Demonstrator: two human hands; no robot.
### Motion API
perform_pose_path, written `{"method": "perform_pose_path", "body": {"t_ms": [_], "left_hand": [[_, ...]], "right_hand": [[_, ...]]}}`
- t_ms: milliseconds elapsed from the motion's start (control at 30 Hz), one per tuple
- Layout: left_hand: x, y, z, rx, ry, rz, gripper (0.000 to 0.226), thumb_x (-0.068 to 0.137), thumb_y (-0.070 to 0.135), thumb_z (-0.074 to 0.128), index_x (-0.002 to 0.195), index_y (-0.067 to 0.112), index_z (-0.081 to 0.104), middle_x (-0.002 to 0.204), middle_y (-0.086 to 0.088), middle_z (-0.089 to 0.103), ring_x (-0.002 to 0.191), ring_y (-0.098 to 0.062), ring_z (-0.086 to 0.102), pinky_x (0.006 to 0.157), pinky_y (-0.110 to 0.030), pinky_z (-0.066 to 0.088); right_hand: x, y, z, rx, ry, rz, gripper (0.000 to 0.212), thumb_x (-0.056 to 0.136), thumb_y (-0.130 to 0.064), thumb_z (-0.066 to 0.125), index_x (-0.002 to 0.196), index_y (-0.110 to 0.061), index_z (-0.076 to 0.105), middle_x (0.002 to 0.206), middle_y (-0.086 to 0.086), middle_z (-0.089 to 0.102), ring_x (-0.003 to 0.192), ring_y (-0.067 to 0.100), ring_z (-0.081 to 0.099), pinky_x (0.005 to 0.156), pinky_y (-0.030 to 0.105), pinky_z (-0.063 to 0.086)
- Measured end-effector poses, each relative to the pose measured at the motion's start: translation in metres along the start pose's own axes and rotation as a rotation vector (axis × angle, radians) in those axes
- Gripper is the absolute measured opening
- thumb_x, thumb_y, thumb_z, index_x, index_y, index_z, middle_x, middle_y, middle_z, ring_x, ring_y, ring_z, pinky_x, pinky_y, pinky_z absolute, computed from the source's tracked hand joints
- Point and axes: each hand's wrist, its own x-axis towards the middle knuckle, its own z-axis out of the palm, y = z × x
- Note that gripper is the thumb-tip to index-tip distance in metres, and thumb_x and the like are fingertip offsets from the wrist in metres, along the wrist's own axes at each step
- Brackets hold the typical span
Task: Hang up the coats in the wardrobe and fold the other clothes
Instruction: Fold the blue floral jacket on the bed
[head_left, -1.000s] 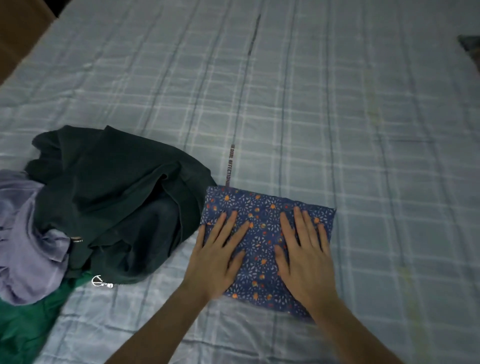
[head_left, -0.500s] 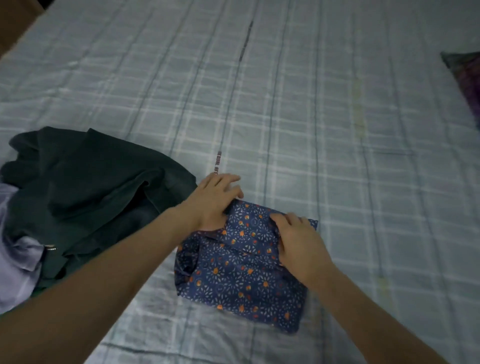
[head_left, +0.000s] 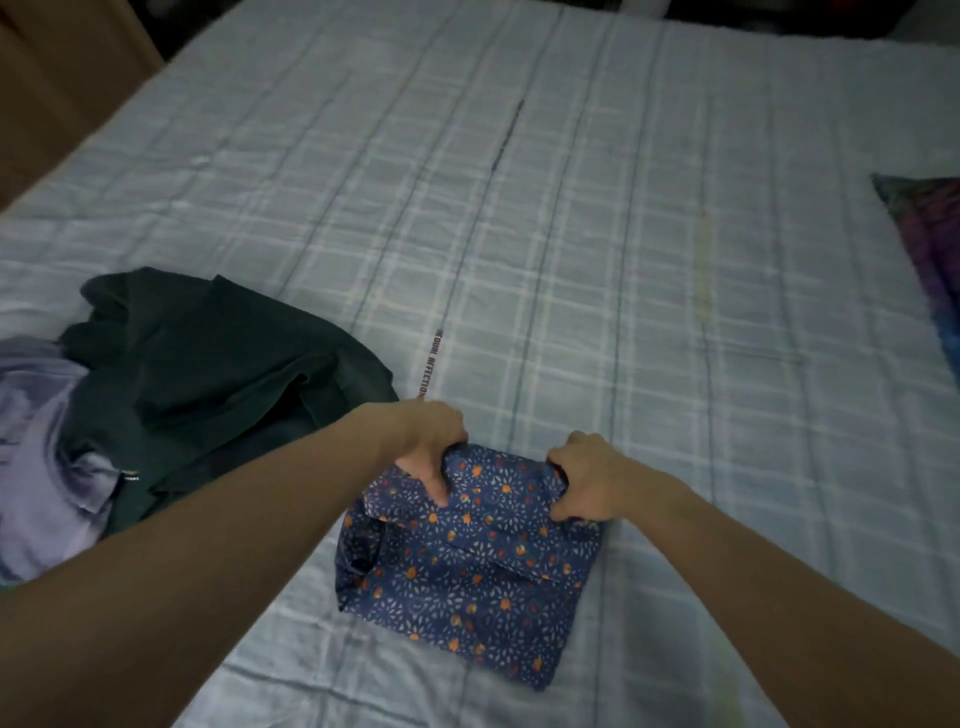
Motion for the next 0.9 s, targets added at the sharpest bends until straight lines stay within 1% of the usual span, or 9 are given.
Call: {"method": "perform_pose_path", "body": {"t_ms": [100,167,267,367,467,567,633,767,900], "left_hand": [[-0.030,0.008,0.017,-0.037,0.074,-0.040,0.059,0.075,0.045,0.078,0.121,0.019,0.050,0.121,-0.006,0.055,0.112,-0.029,0.053,0.091,-0.042,0.047],[-0.055,0.017,0.021,-0.027,0.136,-0.083,0.052,0.081,0.036,0.075,0.121,0.019,0.047,0.120,-0.009,0.059,0.109,-0.031,0.057,0.082,-0.039,0.047],[-0.099,0.028,0.013,0.039,0.192,-0.116,0.053,0.083,0.036,0.072,0.126,0.021,0.045,0.117,-0.010,0.061,0.105,-0.033,0.059,0.072,-0.036,0.041],[-0.148,0.035,0.005,-0.010,0.197,-0.121,0.052,0.079,0.036,0.075,0.121,0.022,0.048,0.114,-0.010,0.062,0.105,-0.033,0.059,0.078,-0.038,0.048],[-0.200,0.044,-0.001,-0.048,0.246,-0.114,0.044,0.078,0.031,0.075,0.113,0.020,0.052,0.115,-0.006,0.060,0.107,-0.029,0.057,0.082,-0.040,0.048],[-0.258,0.055,-0.006,0.032,0.390,-0.131,0.034,0.084,0.028,0.067,0.113,0.017,0.055,0.114,-0.004,0.056,0.105,-0.028,0.054,0.080,-0.041,0.046],[-0.297,0.056,-0.002,0.065,0.509,-0.162,0.036,0.085,0.023,0.063,0.119,0.016,0.055,0.117,-0.004,0.055,0.106,-0.029,0.053,0.080,-0.041,0.046],[-0.382,0.055,0.004,0.030,0.683,-0.287,0.040,0.087,0.014,0.055,0.127,0.017,0.051,0.138,-0.004,0.050,0.123,-0.027,0.049,0.081,-0.039,0.051],[-0.476,0.062,0.011,0.124,0.778,-0.513,0.034,0.089,0.024,0.054,0.122,0.023,0.054,0.117,0.000,0.064,0.105,-0.027,0.061,0.066,-0.036,0.044]], "right_hand": [[-0.029,-0.007,0.004,0.042,0.095,-0.107,0.043,0.078,-0.043,0.067,0.109,-0.018,0.050,0.106,0.007,0.051,0.099,0.026,0.050,0.081,0.033,0.043],[-0.055,-0.015,0.001,0.102,0.094,-0.157,0.040,0.085,-0.041,0.063,0.109,-0.016,0.042,0.104,0.009,0.057,0.092,0.027,0.055,0.074,0.033,0.042],[-0.096,-0.030,-0.011,0.048,0.130,-0.224,0.044,0.085,-0.044,0.064,0.110,-0.019,0.036,0.105,0.006,0.058,0.094,0.026,0.058,0.071,0.034,0.043],[-0.135,-0.045,-0.029,0.031,0.166,-0.309,0.051,0.078,-0.044,0.070,0.115,-0.021,0.043,0.112,-0.001,0.057,0.102,0.020,0.057,0.076,0.033,0.044],[-0.171,-0.061,-0.051,-0.073,0.216,-0.400,0.047,0.075,-0.045,0.067,0.113,-0.023,0.048,0.111,-0.006,0.053,0.105,0.015,0.054,0.076,0.031,0.043],[-0.200,-0.082,-0.085,-0.224,0.318,-0.483,0.039,0.083,-0.046,0.060,0.112,-0.023,0.048,0.110,-0.005,0.049,0.104,0.014,0.051,0.070,0.028,0.035],[-0.216,-0.103,-0.108,-0.274,0.364,-0.541,0.037,0.088,-0.044,0.057,0.115,-0.021,0.047,0.113,-0.003,0.049,0.105,0.017,0.052,0.073,0.030,0.040],[-0.238,-0.157,-0.150,-0.346,0.411,-0.619,0.032,0.093,-0.040,0.054,0.115,-0.022,0.041,0.112,-0.003,0.056,0.100,0.022,0.058,0.071,0.032,0.038],[-0.259,-0.230,-0.185,-0.425,0.514,-0.723,0.036,0.095,-0.040,0.051,0.125,-0.024,0.039,0.122,-0.004,0.055,0.105,0.023,0.059,0.076,0.034,0.045]]}}
